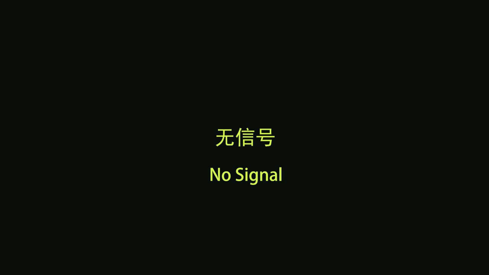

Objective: Pull open the drawer, take out the items inside it, and place them on the countertop above the cabinet.

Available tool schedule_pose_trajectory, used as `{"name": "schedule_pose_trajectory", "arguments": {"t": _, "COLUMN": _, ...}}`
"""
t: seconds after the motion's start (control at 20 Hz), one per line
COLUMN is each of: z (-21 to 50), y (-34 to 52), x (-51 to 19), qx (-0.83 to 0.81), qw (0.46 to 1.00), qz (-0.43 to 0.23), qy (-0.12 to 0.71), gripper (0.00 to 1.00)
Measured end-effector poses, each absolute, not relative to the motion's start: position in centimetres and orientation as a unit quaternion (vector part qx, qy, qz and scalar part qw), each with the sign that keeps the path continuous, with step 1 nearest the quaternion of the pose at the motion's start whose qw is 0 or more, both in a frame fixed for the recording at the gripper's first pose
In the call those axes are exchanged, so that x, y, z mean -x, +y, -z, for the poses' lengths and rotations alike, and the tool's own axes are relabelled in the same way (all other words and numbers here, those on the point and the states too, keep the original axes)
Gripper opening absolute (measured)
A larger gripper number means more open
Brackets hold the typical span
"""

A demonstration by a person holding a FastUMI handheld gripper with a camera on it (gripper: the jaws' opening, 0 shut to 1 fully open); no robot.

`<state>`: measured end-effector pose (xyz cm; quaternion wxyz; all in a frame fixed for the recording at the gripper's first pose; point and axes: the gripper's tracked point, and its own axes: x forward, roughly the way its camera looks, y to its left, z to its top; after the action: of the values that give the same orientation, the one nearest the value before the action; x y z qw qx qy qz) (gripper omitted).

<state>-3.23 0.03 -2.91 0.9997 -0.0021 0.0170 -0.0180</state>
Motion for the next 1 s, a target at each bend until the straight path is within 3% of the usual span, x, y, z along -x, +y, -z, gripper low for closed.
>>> {"name": "schedule_pose_trajectory", "arguments": {"t": 1.0, "z": 1.3, "y": -0.6, "x": -10.4, "qx": 0.020, "qw": 1.000, "qz": 0.020, "qy": 0.001, "gripper": 0.99}}
